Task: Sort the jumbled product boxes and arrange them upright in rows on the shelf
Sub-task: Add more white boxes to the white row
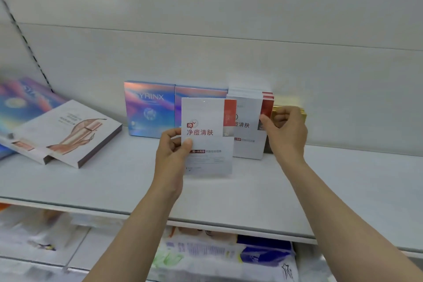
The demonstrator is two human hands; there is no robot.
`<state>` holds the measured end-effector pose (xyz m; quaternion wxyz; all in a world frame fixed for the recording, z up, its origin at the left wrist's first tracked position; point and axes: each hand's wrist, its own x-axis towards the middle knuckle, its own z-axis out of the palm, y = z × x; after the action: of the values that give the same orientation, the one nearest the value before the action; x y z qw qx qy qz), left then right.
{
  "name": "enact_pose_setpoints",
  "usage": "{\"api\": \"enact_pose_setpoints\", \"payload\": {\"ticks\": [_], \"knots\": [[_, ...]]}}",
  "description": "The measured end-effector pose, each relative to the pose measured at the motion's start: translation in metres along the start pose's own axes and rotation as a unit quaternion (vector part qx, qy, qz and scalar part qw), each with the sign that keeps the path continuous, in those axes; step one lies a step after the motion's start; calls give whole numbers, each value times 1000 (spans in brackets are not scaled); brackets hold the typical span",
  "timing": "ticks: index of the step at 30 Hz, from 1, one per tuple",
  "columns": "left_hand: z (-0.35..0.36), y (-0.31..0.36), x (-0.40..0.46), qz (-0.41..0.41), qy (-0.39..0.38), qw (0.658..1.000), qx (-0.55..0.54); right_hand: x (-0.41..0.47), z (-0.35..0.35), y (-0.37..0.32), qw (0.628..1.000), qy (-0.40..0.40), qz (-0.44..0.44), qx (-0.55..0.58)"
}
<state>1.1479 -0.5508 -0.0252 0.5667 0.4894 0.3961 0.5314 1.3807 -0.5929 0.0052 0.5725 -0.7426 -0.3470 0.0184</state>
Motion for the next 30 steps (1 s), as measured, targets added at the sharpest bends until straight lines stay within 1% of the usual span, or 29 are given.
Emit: {"api": "enact_pose_setpoints", "payload": {"ticks": [1,2,4,5,6,8,10,11,13,14,15,17,19,21,23,25,28,30], "knots": [[4,-1,3,0,-10,1000,-10,-2,-3,-8,999,-32,-5,28],[8,-1,6,-1,-20,1000,-21,-4,-6,-15,994,-87,4,59],[16,-2,10,0,-38,999,-38,-8,-10,-25,975,-204,23,83],[20,-2,12,2,-48,998,-44,-9,-11,-26,967,-238,22,89],[24,-2,14,3,-59,997,-50,-9,-13,-26,963,-249,20,100],[29,-3,17,11,-94,994,-54,-5,-19,-26,960,-238,31,141],[34,-1,24,40,-129,991,-26,0,-26,-22,957,-229,46,174],[36,1,29,65,-135,989,7,2,-30,-20,956,-223,52,181],[38,5,46,145,-111,977,109,8,-33,-14,960,-204,63,180],[37,7,56,194,-91,962,168,10,-34,-10,964,-192,68,173],[34,8,67,243,-72,940,230,11,-35,-6,967,-180,74,162],[28,7,88,317,-40,880,352,11,-34,3,975,-155,88,134],[23,4,106,356,-25,828,432,10,-30,12,979,-136,97,116],[19,0,120,373,-29,794,479,9,-24,18,982,-122,97,103],[16,-4,130,389,-37,770,505,7,-17,19,987,-104,93,81],[14,-6,135,399,-39,765,504,4,-11,18,992,-83,76,49],[13,-9,136,408,-39,771,488,-4,-5,13,997,-51,53,-1],[12,-10,136,413,-39,772,483,-11,-1,8,997,-56,45,-21]]}}
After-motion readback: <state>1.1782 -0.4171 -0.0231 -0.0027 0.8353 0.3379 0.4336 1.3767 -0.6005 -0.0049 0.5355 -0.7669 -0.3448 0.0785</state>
